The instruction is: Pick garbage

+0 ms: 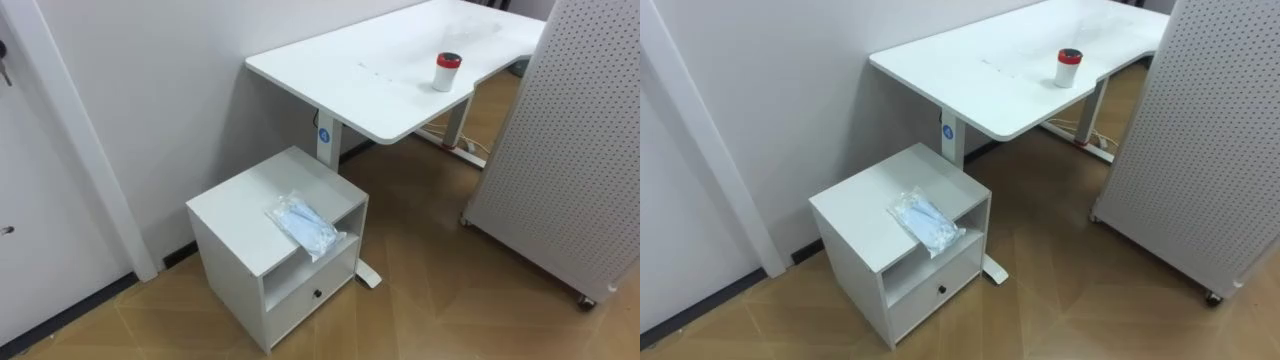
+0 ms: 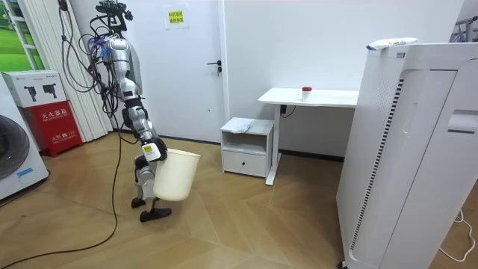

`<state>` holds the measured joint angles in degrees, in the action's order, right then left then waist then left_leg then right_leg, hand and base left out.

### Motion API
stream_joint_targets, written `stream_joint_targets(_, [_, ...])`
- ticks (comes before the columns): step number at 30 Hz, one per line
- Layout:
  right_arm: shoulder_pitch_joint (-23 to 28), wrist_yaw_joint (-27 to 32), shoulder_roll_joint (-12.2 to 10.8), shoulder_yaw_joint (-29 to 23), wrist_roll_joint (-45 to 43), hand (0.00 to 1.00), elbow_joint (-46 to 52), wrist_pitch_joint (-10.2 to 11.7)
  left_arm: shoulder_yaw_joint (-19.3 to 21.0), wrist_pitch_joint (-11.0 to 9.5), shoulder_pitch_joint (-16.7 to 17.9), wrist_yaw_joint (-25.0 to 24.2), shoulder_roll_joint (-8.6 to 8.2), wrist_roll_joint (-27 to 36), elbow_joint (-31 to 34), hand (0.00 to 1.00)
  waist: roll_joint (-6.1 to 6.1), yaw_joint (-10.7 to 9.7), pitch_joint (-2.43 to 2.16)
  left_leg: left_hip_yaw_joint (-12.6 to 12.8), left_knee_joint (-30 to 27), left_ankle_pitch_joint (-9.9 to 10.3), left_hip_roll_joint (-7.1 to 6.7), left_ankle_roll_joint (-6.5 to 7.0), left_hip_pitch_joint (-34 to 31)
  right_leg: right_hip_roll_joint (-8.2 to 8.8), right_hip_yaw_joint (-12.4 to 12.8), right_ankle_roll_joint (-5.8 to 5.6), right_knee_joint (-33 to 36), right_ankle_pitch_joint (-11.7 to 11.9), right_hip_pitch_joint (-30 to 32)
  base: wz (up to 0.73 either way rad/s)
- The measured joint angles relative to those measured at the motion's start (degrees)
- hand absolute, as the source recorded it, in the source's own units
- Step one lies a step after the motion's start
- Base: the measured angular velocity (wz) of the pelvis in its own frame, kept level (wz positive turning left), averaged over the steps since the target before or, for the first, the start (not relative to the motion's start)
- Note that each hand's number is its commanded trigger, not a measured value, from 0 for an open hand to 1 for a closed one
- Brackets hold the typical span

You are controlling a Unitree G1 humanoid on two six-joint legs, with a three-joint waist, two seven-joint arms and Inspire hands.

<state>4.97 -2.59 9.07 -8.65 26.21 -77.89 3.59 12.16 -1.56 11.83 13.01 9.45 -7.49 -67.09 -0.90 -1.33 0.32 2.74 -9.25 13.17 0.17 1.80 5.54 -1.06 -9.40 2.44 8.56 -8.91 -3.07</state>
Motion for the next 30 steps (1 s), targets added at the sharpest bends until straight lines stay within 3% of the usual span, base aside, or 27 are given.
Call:
stream_joint_targets(15, [-0.3,1.1,-0.5,0.7,0.2,1.00,0.5,-1.2,-0.1,0.8,-0.1,-0.2,-0.20,-2.1,-0.1,0.00,-0.75,0.1,0.28,0.0,-0.1,0.0,0.05,0.00,0.1,-0.03,0.0,0.03,0.0,0.0,0.1,0.00])
stream_joint_targets(23, [-0.3,2.0,-0.6,0.9,0.4,1.00,0.3,-1.3,0.2,1.2,0.0,0.1,-0.26,-4.6,-1.9,0.00,-0.88,0.3,-0.29,0.0,-1.4,0.0,0.29,-0.07,-1.2,-0.06,-0.1,0.17,1.0,-0.4,0.9,0.01])
stream_joint_targets(26, [-0.5,2.0,-0.5,1.2,0.3,1.00,0.3,-1.4,0.0,1.8,-0.2,0.0,-0.24,-6.2,-2.7,0.00,-1.17,0.3,-0.08,0.4,-6.9,1.8,0.56,-0.72,-3.3,0.02,0.0,0.50,5.0,-2.4,2.7,0.00])
stream_joint_targets(28, [-0.4,1.9,-0.5,1.1,0.4,1.00,0.2,-2.1,0.0,2.7,-0.2,-0.3,-0.04,-7.6,-3.3,0.00,-1.28,0.4,0.04,1.8,-15.0,4.3,1.50,-1.68,-5.7,-0.03,0.1,1.32,9.2,-5.5,3.9,0.00])
stream_joint_targets(30, [-0.4,1.9,-0.4,1.1,0.6,1.00,0.3,-2.5,0.0,3.7,-0.2,-1.3,0.28,-7.8,-3.6,0.00,-1.39,0.3,0.05,2.3,-22.6,4.9,2.55,-2.00,-8.3,-0.16,0.9,2.03,11.5,-7.2,3.9,-0.10])
